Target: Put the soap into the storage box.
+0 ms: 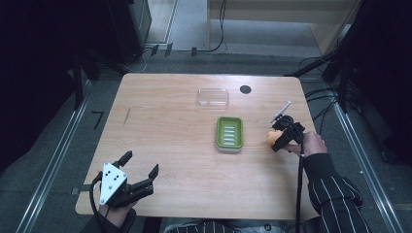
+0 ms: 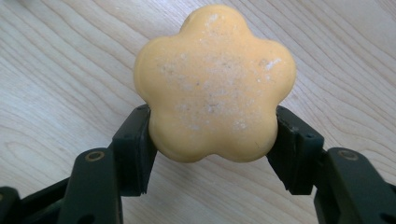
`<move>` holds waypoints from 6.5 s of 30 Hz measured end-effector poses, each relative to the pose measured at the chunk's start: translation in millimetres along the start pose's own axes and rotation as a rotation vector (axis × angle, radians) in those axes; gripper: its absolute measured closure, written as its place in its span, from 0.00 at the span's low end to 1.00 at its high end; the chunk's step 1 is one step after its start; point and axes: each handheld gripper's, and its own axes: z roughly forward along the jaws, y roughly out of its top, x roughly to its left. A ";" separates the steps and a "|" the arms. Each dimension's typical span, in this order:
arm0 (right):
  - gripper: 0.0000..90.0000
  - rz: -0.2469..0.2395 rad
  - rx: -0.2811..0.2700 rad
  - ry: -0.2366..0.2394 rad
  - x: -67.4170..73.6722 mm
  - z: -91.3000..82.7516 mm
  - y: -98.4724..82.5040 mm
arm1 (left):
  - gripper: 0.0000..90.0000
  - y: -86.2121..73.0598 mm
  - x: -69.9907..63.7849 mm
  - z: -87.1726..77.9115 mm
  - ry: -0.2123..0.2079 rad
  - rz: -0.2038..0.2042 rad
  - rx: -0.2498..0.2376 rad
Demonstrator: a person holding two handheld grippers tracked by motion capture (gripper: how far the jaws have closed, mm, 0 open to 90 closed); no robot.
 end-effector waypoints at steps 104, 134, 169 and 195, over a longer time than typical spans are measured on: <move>0.44 -0.220 -0.132 0.024 72.5 -19.8 97.5 | 0.15 -0.2 0.5 0.2 -0.001 0.004 0.002; 0.44 -0.256 -0.108 0.019 89.1 8.0 112.9 | 0.15 -0.4 0.7 -0.1 -0.001 0.003 0.002; 0.44 -0.295 -0.108 -0.022 95.4 26.0 115.1 | 0.15 -0.6 0.7 -0.6 -0.001 0.004 0.002; 0.29 -0.298 -0.148 -0.018 96.5 9.9 110.5 | 0.15 0.3 -0.3 1.2 -0.005 0.005 0.003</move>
